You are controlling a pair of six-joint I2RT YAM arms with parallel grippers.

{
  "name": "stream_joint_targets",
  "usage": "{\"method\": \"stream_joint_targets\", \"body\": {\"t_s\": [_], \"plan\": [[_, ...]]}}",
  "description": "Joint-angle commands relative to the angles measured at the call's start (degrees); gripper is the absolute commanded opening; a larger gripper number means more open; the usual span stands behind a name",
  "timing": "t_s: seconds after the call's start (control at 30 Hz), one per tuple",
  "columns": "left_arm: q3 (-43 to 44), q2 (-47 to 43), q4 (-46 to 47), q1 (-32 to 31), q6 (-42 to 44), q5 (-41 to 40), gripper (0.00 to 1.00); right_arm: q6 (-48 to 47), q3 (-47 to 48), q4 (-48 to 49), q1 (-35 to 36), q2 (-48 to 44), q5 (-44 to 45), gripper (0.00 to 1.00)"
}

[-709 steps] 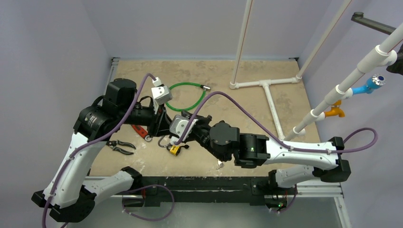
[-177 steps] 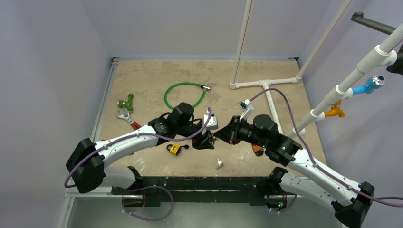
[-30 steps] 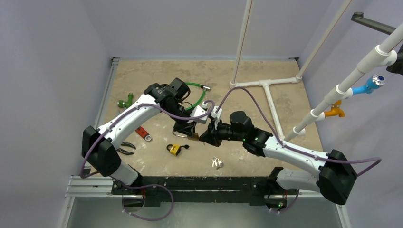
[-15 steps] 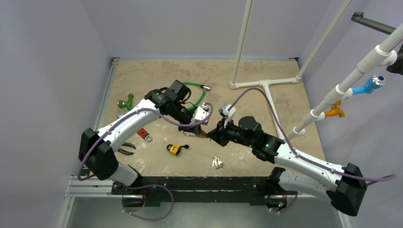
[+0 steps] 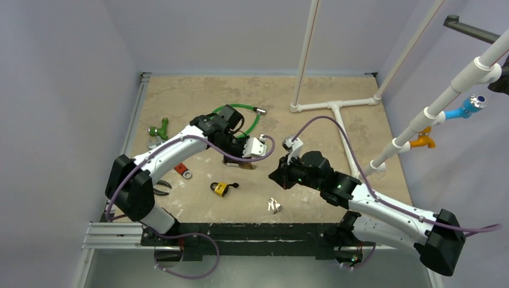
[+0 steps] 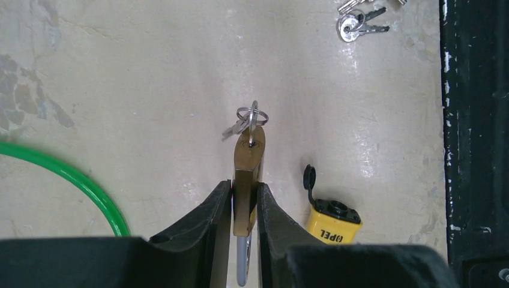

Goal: Unlock with the key

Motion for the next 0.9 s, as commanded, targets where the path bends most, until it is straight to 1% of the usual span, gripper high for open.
{"method": "stream_joint_targets", "body": {"t_s": [0.0, 0.03, 0.07, 0.1, 0.13, 0.17, 0.23, 0.3, 0.4, 0.5, 0.57, 0.73, 0.83, 0.87], "plan": [[2.4, 0.51, 0.22, -0.93, -1.59, -1.9, 0.0, -1.47, 0.97, -0.07, 0.15, -1.47, 0.89, 0.0], [3.06, 0.61, -0.13, -0.94, -1.77, -1.33, 0.0, -1.42, 0.07, 1.14, 0.13, -2.01, 0.34, 0.0], [3.86, 0.59, -0.89, -0.9, -1.8, -0.41, 0.0, -1.34, -0.87, 2.9, 0.13, -2.62, -0.13, 0.05], [4.92, 0.57, -1.64, -1.0, -1.79, 0.28, 0.0, -1.33, -2.01, 5.11, 0.13, -3.04, -0.56, 0.22], [6.1, 0.63, -2.56, -1.24, -1.8, 0.5, 0.0, -1.78, -2.89, 6.84, 0.17, -3.54, -0.89, 0.36], [7.19, 0.57, -4.1, -1.5, -1.68, 0.5, 0.0, -2.27, -3.75, 8.63, 0.13, -4.05, -1.32, 0.45], [8.89, 0.25, -5.84, -1.9, -1.9, 0.61, 0.0, -3.86, -5.06, 12.87, 0.15, -4.38, -2.88, 0.56], [10.58, -0.26, -7.46, -2.15, -3.02, 1.42, 0.0, -5.29, -5.62, 16.55, 0.13, -3.15, -4.6, 0.58], [12.58, -0.85, -9.64, -2.64, -4.66, 2.89, 0.0, -6.68, -3.86, 18.91, 0.13, 1.05, -5.47, 0.55], [12.63, -2.17, -10.95, -3.35, -4.71, 3.6, 0.0, -7.97, -3.19, 22.31, 0.28, 3.44, -5.36, 0.54], [12.6, -2.64, -11.8, -3.76, -4.65, 3.61, 0.0, -9.85, -2.02, 22.87, 0.66, 4.49, -4.48, 0.54], [13.34, -3.33, -13.3, -3.88, -4.91, 4.61, 0.0, -14.86, 1.28, 20.13, 3.54, 7.83, -0.04, 0.55], [13.65, -3.77, -14.3, -3.98, -5.47, 5.74, 0.0, -15.42, 1.84, 21.63, 4.29, 9.13, -0.8, 0.55], [13.65, -3.97, -14.48, -3.98, -5.4, 5.86, 0.0, -15.39, 2.12, 21.8, 4.49, 9.61, -1.29, 0.54]]}}
